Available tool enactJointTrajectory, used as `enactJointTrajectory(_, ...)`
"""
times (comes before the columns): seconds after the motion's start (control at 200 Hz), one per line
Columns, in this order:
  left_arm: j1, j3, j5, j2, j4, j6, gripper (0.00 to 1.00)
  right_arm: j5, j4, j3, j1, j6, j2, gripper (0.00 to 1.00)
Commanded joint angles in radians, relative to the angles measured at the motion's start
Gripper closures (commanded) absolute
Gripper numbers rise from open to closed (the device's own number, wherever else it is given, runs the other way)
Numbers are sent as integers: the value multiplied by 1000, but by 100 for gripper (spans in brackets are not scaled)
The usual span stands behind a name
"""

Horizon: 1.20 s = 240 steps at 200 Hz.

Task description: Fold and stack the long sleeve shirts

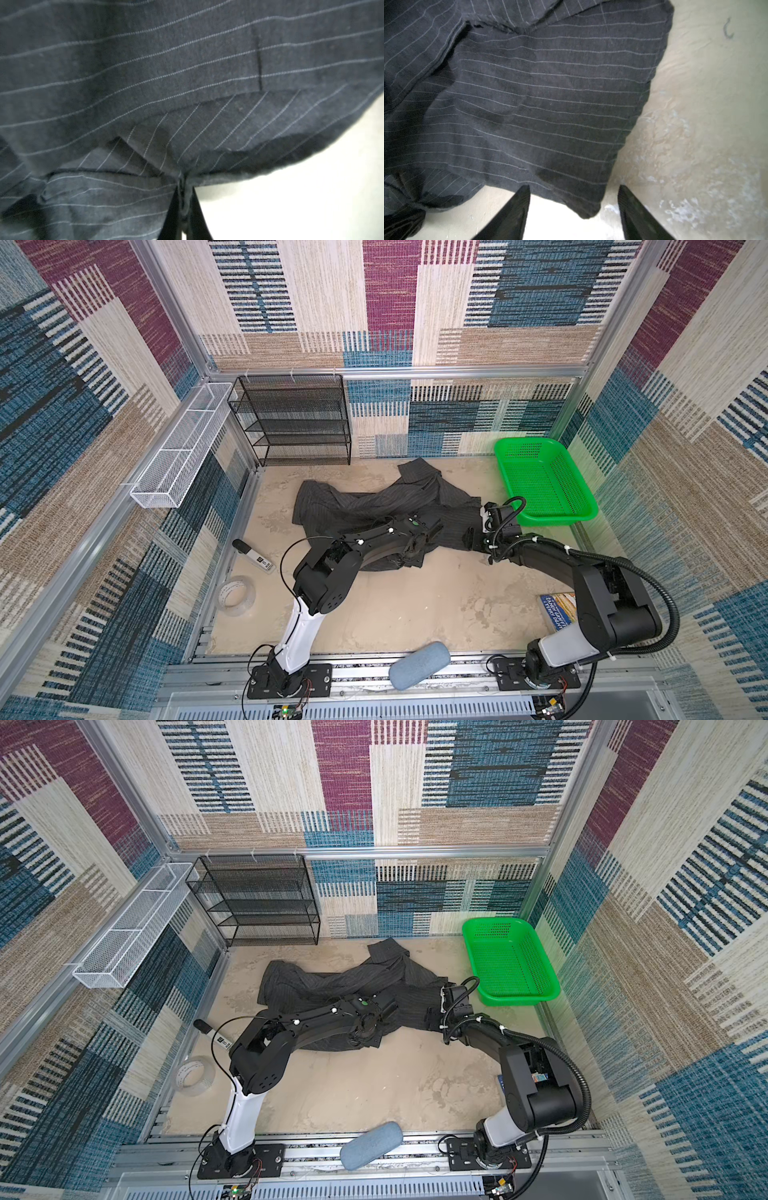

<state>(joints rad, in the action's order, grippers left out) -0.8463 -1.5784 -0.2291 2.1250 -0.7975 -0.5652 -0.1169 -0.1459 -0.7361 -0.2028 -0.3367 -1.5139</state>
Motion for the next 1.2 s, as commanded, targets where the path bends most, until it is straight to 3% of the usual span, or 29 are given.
enactJointTrajectory(0.0, 1, 16, 3, -9, -13, 18, 100, -48, 60, 22, -1, -40, 15, 27)
enactJointTrajectory(0.13, 0, 32, 16, -36, -11, 27, 100, -102, 119, 55, -1, -77, 4, 29)
enactJointTrajectory(0.17, 0, 35, 17, -44, -11, 31, 100, -111, 140, 67, -1, -92, 0, 37)
enactJointTrajectory(0.285, 0, 49, 18, -72, -10, 39, 100, -96, 158, 64, -1, -108, 1, 74)
enactJointTrajectory(0.431, 0, 77, 25, -146, -31, 88, 100, -60, 96, 1, -1, -60, 54, 89)
enactJointTrajectory(0.806, 5, 209, 113, -517, -213, 292, 100, 76, -290, -332, 6, 130, 83, 91)
enactJointTrajectory(1.067, 49, 228, 154, -746, -297, 323, 100, 133, -321, -402, 23, 178, -4, 88)
enactJointTrajectory(1.197, 128, 212, 211, -747, -291, 370, 100, 106, -277, -393, 51, 180, -120, 84)
